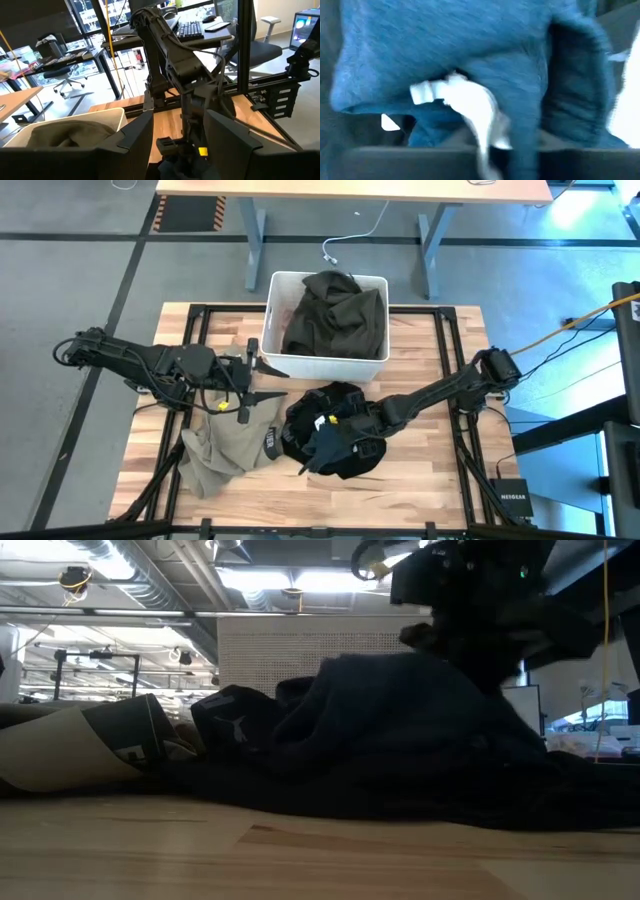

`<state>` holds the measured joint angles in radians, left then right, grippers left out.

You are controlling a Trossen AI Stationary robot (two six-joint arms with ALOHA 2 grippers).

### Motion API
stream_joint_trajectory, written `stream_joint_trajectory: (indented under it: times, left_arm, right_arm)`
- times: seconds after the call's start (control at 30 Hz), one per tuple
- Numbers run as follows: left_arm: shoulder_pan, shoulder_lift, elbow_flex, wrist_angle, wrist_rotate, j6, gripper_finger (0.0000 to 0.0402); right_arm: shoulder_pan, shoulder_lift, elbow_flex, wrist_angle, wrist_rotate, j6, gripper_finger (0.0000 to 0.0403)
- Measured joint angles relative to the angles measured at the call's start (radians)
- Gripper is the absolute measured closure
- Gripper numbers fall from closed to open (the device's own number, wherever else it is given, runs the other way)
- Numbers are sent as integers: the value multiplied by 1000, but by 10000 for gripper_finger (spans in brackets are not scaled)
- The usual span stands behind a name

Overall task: Sort clothes
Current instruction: Put the blue short into the white laundry bin

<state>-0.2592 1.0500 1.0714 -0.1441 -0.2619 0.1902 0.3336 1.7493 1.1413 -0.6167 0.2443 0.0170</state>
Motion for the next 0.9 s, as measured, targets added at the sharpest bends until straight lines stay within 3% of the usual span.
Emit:
stream_joint_trajectory:
  times: [0.07,0.23,0.47,0.73,0.9]
  left_arm:
    - [0,0,0,4,0,0,231]
    - [0,0,0,8,0,0,231]
    - [0,0,0,6,-1,0,231]
    - [0,0,0,18,-1,19,231]
    - [0,0,0,23,-2,19,231]
  right_arm:
    - [2,-11,60,-69,3,-1,383]
    - [30,-65,217,-226,98,-1,382]
    - [25,-177,411,-287,246,-50,388]
    - [-67,-295,560,-169,505,-237,393]
    - [-206,-332,603,-9,517,-385,393]
